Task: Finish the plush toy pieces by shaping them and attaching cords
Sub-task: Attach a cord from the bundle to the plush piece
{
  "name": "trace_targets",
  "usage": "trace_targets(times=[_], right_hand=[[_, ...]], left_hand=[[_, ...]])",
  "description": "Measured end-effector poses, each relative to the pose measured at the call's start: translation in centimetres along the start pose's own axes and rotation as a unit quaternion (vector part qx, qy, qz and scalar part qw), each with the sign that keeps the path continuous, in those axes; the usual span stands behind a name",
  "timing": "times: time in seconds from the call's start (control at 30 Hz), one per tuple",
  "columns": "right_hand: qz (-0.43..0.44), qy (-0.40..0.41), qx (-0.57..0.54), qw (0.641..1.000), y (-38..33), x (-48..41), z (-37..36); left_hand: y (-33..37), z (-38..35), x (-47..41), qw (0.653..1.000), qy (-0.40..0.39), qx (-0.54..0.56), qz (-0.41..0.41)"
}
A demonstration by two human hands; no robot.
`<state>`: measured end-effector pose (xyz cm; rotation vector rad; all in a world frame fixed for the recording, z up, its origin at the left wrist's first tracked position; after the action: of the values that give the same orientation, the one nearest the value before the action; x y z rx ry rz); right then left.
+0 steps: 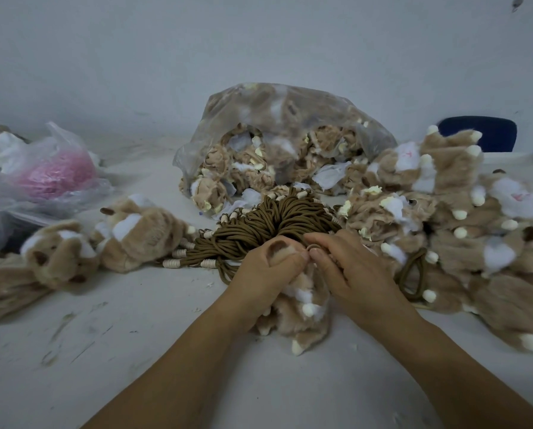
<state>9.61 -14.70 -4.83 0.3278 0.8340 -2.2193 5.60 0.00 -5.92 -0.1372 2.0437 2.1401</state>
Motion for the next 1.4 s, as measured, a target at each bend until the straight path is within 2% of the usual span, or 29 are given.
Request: trace_targets(times=[0.13,0.4,0.57,0.73,1.1,1.27,1.4], right_hand=[[0.004,0.023,-0.020,1.000,0.37,0.02,-0.10],[0.014,0.027,0.036,0.999,0.56,-0.12,-0.33],[0.003,0.020,0.042,0.999,0.45,-0.07,-0.45],[-0.019,0.051,0.042,0.998,0.29,-0.09,-0.29],[-0.016,0.032,0.025,0.999,0.47,-0.09,-0.51],[0.011,-0.031,0.001,0.999,-0.26,-0.02,-0.56],[0.012,-0.053,-0.006,0.999,-0.29,-0.18,-0.49]], left_hand=[[-0.15,0.37,-0.13,0.998,0.051,0.012,0.027],[-0.26,0.39,-0.24,0.995,0.086,0.027,0.041],[-0.42,0.37,-0.17,0.994,0.071,0.034,0.073],[-0.03,0.01,-0.07,0.999,0.027,0.024,0.035],[-0.31,0.38,-0.23,0.997,0.054,0.033,0.048],[-0.10,0.57,-0.28,0.999,0.021,-0.013,0.032],[-0.05,0.59,-0.16,0.999,0.027,-0.025,0.016]])
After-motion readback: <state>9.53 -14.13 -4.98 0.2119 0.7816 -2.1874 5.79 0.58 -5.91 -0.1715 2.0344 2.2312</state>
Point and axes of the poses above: each hand's wrist, its own x-axis away from the middle knuckle, its own z-axis out of the back of the hand, y = z × x, the point moved 3 cm from there along -x, towards the middle knuckle, and after that the axes turned 7 degrees about -y, right-handed, at the moved point
